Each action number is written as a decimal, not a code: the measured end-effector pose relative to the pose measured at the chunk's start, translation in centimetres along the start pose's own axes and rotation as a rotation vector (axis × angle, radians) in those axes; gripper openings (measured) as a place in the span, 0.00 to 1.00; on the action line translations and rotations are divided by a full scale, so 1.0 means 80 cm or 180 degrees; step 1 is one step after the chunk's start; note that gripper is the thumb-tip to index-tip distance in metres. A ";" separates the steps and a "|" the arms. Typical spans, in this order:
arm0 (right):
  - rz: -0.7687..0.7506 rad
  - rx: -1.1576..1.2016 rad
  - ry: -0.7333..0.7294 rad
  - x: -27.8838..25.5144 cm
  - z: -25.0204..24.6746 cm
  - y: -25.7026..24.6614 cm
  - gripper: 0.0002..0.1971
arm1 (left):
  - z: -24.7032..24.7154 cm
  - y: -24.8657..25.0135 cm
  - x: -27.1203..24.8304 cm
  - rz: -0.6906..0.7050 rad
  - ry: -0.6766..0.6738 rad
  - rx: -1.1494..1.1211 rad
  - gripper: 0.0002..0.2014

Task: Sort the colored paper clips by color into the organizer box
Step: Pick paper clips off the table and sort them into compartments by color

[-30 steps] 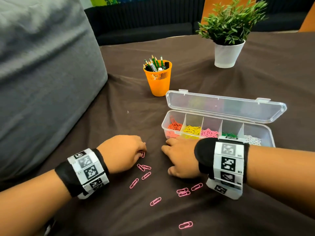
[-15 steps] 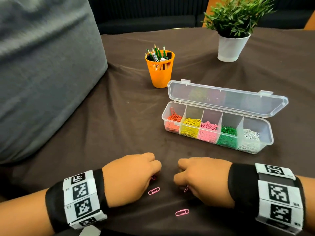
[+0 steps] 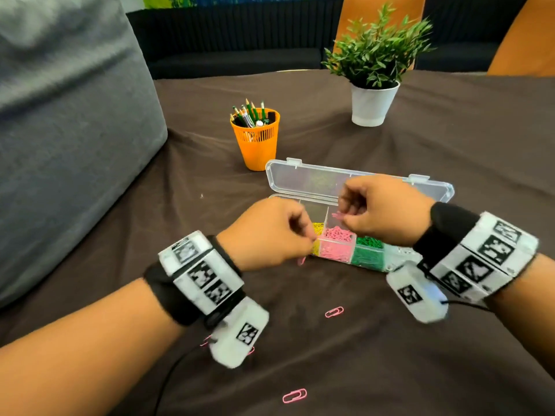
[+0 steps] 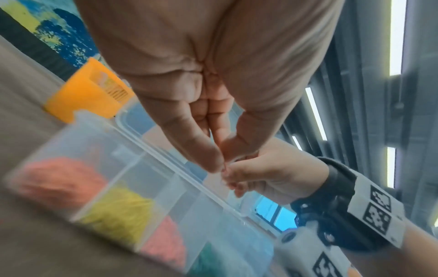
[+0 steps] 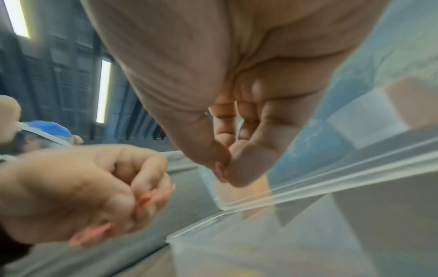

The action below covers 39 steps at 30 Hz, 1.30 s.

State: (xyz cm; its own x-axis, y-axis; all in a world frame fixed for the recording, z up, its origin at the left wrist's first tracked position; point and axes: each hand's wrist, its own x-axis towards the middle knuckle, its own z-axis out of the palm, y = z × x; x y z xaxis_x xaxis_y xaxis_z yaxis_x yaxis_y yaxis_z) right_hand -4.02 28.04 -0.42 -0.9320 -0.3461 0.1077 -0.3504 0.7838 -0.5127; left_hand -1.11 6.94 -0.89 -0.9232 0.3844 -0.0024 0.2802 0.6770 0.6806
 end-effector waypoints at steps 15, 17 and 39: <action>-0.0165 -0.0459 -0.0498 -0.038 0.006 -0.013 0.05 | 0.011 0.016 0.063 0.0234 0.0031 0.0560 0.09; -0.0375 -0.0646 -0.1113 -0.055 0.028 -0.022 0.04 | -0.003 0.009 0.040 0.0363 0.0110 0.0708 0.06; -0.1358 -0.1420 -0.2281 -0.151 0.110 -0.100 0.08 | 0.003 -0.098 -0.181 -0.0016 -0.0729 0.2331 0.15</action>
State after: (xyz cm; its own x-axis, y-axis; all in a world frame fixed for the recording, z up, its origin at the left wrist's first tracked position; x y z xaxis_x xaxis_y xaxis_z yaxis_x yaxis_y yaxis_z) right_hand 10.90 21.43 -5.08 -0.4897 -0.7672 -0.4142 -0.7900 0.5914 -0.1616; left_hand 10.14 -3.78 -6.34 -0.8697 0.4466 -0.2102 0.4527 0.8914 0.0211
